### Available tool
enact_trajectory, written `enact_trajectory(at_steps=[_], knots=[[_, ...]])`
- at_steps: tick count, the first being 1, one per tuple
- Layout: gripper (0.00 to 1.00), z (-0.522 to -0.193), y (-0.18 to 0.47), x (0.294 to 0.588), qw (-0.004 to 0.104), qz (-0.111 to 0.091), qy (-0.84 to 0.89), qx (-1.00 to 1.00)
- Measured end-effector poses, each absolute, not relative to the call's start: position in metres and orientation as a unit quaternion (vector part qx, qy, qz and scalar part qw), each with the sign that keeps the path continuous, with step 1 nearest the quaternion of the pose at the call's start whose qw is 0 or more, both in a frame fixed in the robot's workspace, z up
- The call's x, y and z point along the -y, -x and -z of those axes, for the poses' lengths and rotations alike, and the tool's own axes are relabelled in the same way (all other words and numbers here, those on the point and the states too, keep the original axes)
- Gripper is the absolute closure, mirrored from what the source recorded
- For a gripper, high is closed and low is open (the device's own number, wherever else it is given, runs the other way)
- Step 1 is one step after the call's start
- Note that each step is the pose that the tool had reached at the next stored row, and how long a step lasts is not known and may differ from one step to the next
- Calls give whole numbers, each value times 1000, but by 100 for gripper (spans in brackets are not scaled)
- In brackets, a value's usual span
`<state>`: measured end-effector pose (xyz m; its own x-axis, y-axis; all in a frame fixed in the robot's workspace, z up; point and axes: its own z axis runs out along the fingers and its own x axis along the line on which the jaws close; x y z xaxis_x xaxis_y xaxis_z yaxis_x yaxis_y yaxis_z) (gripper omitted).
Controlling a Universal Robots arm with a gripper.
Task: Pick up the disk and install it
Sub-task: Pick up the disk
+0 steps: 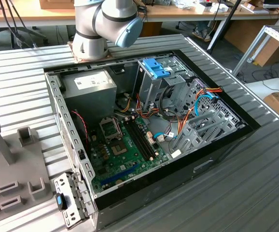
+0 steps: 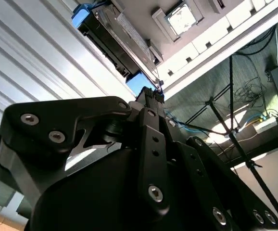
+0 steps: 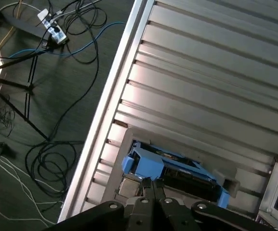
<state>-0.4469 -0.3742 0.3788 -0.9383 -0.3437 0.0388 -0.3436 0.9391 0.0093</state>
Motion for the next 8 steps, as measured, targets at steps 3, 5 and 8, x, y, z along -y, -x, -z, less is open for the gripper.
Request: enact_trajectory(at_steps=[3,5,8], knots=[[89,-379,447,374,20,1,-200,980],[89,-379,447,374,20,0,-234,972],[89,-379,447,374,20,-1,-270,963]])
